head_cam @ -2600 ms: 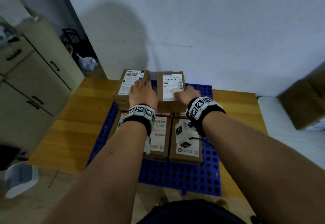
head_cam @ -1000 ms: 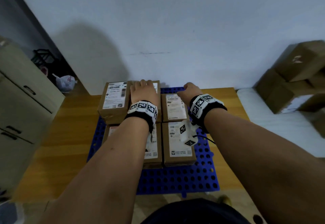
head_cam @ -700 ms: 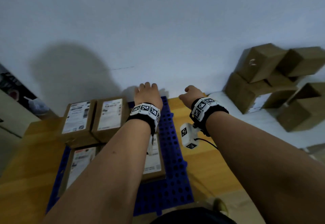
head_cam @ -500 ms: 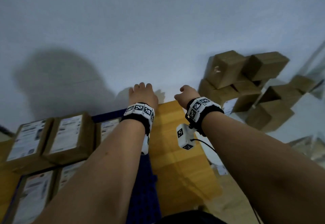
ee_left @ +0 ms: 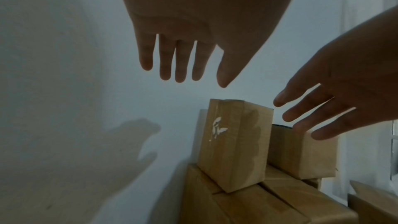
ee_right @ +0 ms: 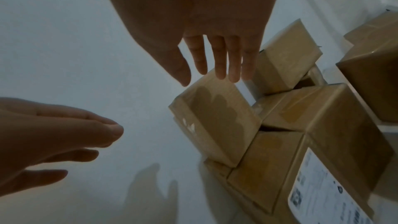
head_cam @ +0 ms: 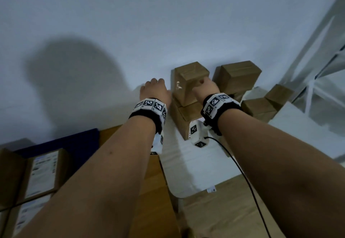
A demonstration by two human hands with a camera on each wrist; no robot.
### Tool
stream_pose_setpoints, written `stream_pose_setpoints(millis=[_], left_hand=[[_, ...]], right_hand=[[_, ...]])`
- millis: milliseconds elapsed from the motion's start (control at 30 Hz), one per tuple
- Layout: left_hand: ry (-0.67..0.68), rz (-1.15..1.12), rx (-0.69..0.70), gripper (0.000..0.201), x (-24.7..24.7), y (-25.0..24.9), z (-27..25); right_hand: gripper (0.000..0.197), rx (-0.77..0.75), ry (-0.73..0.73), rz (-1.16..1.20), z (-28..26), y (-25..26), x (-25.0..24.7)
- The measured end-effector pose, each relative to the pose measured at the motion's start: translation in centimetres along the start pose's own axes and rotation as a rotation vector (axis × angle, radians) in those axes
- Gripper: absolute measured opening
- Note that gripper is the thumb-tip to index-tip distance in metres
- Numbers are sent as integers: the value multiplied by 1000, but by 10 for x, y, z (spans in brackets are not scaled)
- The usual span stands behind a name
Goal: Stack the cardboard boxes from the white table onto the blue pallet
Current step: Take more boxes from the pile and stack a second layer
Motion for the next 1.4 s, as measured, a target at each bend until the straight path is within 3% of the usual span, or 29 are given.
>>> stream_pose_setpoints(millis=[167,367,767,967,1100,1300,1400], left_hand=[[65,-76,-52,46,17,-36,28],[163,-221,-153,45,40,-51,51],[210,-508,-398,40,45,-50,41],[76,-666,-441,31,24,-25,25],[55,-708,-436,29,18,3,9],[57,-714,-469,63,19,63,-32],[5,-702,-491,69,18,94,-58]], right_hand=[[53,34,-42,125,38,-23,-25],[59,37,31,208,72,-32,-23],[47,3,72,263,73,-29,-11],[41,-65,63,255,58,-10,-16],[52,-135,125,221,39,12,-5],[36,-280,164,205,1,59,30],[47,-259,182,229,-21,80,52]])
Point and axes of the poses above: each hand's wrist, its own z-axis towards the middle knuckle, its own x-axis out of the palm, y = z × x, the point moved 9 cm from there along z, towards the middle knuckle, and after that the axes turned 1 degree about -x, right-handed, at the moved point
